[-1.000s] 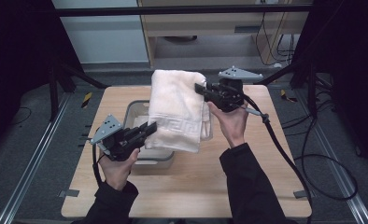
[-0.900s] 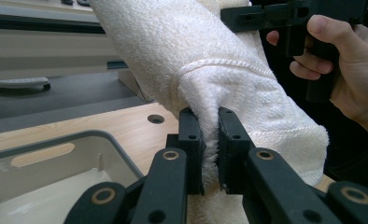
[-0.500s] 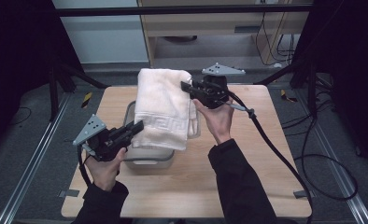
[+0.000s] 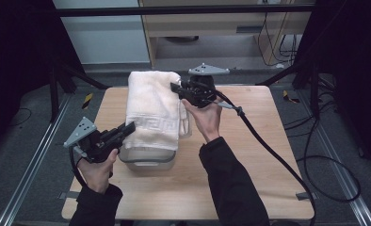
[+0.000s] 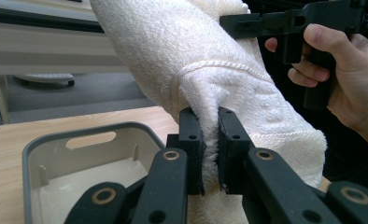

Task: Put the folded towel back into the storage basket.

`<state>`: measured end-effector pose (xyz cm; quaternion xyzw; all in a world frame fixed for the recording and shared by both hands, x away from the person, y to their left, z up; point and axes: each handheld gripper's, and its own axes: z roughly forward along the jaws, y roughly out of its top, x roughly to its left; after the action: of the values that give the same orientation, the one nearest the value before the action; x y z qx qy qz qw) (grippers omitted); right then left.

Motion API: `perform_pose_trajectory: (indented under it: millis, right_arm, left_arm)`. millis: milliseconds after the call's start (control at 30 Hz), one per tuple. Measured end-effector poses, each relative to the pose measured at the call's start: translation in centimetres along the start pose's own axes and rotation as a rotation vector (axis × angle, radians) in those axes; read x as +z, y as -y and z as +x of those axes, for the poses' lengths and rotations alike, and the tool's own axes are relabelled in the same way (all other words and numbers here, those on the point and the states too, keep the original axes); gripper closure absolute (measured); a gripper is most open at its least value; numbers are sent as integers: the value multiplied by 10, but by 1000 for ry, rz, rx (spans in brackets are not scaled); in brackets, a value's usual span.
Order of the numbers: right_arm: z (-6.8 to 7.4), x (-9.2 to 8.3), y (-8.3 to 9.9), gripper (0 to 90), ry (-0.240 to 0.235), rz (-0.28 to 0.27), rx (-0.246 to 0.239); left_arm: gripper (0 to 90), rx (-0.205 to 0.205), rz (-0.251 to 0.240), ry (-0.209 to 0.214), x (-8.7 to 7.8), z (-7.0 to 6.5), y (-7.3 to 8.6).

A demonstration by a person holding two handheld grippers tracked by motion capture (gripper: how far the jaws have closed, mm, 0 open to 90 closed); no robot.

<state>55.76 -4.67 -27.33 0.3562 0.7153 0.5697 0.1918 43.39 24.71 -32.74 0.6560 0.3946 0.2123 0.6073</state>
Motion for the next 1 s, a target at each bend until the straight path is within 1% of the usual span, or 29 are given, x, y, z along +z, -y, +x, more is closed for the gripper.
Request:
perform_pose_trajectory:
  millis: [233, 433, 467, 500, 533, 733, 1000]
  right_arm:
    - [-1, 20, 7, 730, -7, 28, 9]
    - [-4, 37, 17, 730, -6, 59, 23]
    - [-5, 39, 19, 730, -5, 65, 22]
    - [-6, 45, 23, 730, -4, 77, 26]
    - [-6, 45, 23, 730, -4, 77, 26]
    - [-8, 60, 34, 729, 3, 113, 30]
    - [-10, 77, 48, 729, 10, 152, 30]
  left_arm:
    - [816, -14, 21, -22, 2, 11, 7]
    - [816, -28, 47, -43, 6, 20, 15]
    - [816, -34, 55, -51, 8, 23, 19]
    - [817, -34, 55, -51, 8, 23, 19]
    - [817, -37, 60, -53, 9, 25, 20]
    - [816, -51, 89, -70, 14, 35, 31]
    - [817, -62, 127, -94, 20, 45, 43]
